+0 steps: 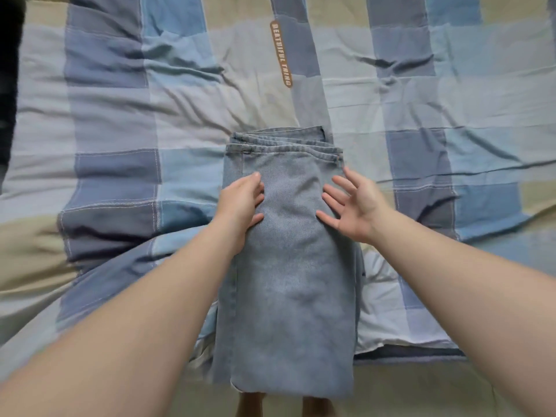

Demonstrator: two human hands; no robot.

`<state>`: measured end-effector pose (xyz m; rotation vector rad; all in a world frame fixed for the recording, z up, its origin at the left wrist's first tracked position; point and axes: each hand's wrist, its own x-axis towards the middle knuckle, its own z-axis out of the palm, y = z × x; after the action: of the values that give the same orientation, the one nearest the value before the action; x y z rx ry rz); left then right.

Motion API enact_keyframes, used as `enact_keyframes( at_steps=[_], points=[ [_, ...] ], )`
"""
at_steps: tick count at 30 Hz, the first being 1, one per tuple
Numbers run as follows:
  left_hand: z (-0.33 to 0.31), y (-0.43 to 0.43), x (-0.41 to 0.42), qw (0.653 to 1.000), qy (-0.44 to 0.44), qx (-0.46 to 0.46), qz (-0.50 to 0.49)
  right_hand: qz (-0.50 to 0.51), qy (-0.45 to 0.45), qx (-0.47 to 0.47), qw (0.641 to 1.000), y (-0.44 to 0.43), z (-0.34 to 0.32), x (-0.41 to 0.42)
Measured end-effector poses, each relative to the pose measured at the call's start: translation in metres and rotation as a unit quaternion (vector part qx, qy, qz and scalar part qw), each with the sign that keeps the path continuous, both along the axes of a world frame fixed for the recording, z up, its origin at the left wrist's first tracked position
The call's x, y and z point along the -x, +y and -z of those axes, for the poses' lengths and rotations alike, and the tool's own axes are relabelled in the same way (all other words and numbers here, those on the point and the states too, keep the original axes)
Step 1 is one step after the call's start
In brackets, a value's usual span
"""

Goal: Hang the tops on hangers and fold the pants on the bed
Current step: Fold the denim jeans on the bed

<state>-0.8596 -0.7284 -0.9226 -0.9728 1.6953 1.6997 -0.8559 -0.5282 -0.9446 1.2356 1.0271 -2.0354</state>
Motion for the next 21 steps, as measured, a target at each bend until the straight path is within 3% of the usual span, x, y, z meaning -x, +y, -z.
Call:
enact_keyframes(
  at_steps=[7,13,17,21],
  points=[
    [0.000,0.000,-0.116,0.999,-0.005,0.028,0.032,0.013,-0.020,0.017,1.000,0.015,0.003,-0.094],
    [0.015,-0.016,-0.228,0.990,-0.123,0.046,0.056,-0.035,-0.131,0.022,0.990,0.013,0.023,-0.217],
    [0.029,-0.038,-0.287,0.966,-0.241,0.070,0.068,-0.042,-0.202,0.024,0.978,0.006,0.035,-0.287],
    [0.047,-0.065,-0.326,0.946,-0.280,0.139,0.085,-0.063,-0.246,-0.001,0.967,-0.005,0.048,-0.326]
  ],
)
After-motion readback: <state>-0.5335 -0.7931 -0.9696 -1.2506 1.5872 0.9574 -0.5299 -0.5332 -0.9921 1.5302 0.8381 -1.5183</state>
